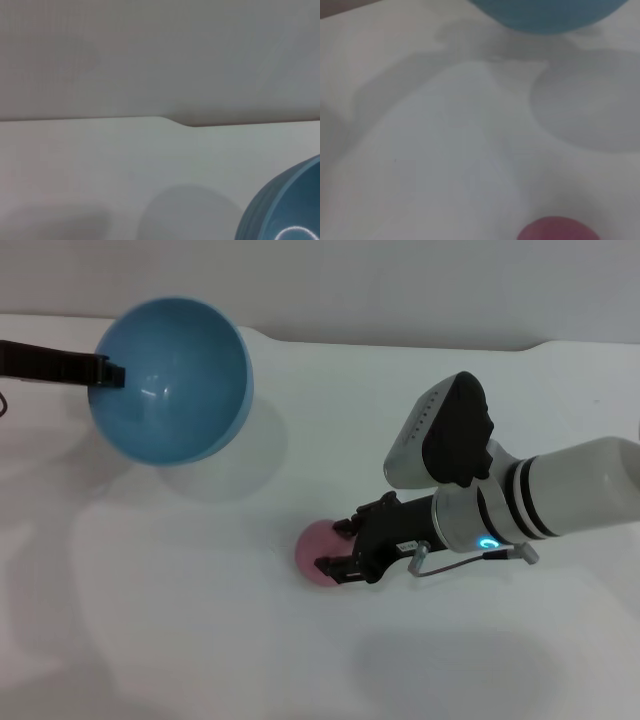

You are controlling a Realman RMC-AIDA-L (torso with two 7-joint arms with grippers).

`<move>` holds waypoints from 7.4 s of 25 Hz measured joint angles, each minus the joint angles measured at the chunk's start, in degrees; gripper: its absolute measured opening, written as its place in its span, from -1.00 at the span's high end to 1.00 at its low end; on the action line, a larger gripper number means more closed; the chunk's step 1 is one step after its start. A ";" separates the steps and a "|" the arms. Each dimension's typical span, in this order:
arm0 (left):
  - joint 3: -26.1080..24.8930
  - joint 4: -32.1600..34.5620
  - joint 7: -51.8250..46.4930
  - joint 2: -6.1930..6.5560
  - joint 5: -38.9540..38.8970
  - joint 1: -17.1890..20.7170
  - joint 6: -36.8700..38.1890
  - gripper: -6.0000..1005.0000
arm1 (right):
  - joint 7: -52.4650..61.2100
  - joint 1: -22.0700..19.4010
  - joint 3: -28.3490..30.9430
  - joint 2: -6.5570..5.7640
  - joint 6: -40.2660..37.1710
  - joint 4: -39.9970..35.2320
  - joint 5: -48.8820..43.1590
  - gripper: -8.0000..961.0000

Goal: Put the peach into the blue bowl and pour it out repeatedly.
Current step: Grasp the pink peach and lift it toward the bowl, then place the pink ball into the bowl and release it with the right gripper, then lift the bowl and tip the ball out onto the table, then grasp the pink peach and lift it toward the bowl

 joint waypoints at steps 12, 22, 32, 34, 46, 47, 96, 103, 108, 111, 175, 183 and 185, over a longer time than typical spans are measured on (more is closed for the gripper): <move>0.13 -0.49 -0.06 -0.24 -0.17 -0.15 -0.15 0.99 | -0.42 -0.22 0.26 -0.18 0.19 1.08 0.10 -0.03; 5.72 -0.62 -0.15 -0.24 -0.24 -0.67 -0.36 0.99 | -0.80 -7.27 8.34 -0.77 -0.31 -5.27 0.12 0.61; 13.75 -1.26 -3.67 -0.13 0.25 -2.26 0.10 0.99 | -8.63 -18.91 30.84 -0.51 -11.59 -12.69 0.67 0.74; 16.69 -2.29 -4.85 -0.21 0.28 -3.28 0.01 0.99 | -11.46 -20.40 37.01 -0.52 -15.74 -12.87 2.07 0.76; 35.74 -10.80 -9.69 -0.75 0.34 -13.57 -0.62 0.99 | -23.64 -21.54 52.94 -1.04 -44.10 -20.67 6.83 0.72; 36.87 -10.85 -10.35 -0.86 0.31 -14.12 -0.81 0.99 | -23.65 -21.06 52.21 -1.05 -44.87 -21.38 6.22 0.72; 40.78 -10.56 -10.34 -0.53 0.04 -9.79 -25.70 0.99 | 9.70 -20.43 60.02 -1.45 -35.04 -15.11 -14.83 -0.23; 49.03 -12.46 -9.79 -0.77 -0.04 -6.91 -46.24 0.99 | 11.04 -23.00 69.20 -1.35 -43.07 -15.01 -21.97 -0.23; 61.17 -12.67 -8.76 -0.73 0.37 -2.43 -65.51 0.99 | 19.59 -23.17 75.05 -1.71 -46.02 -17.00 -34.85 -0.23; 67.72 -14.03 -4.69 -0.94 0.47 -0.12 -79.92 0.99 | 20.03 -23.25 76.13 -1.78 -46.55 -17.40 -35.51 -0.23; 15.56 -13.12 -4.20 0.15 12.95 -9.43 -17.27 0.99 | 14.78 -0.98 16.68 -0.65 -20.58 -18.52 -23.61 -0.23; 10.69 -9.57 -6.84 0.27 14.21 -8.86 -2.95 0.99 | 14.71 -0.94 5.71 -0.37 -15.14 -19.93 -21.78 -0.23; 10.67 -9.42 -7.03 0.30 14.25 -8.82 -1.95 0.99 | 14.71 -0.88 4.03 -0.33 -14.15 -19.79 -21.73 -0.23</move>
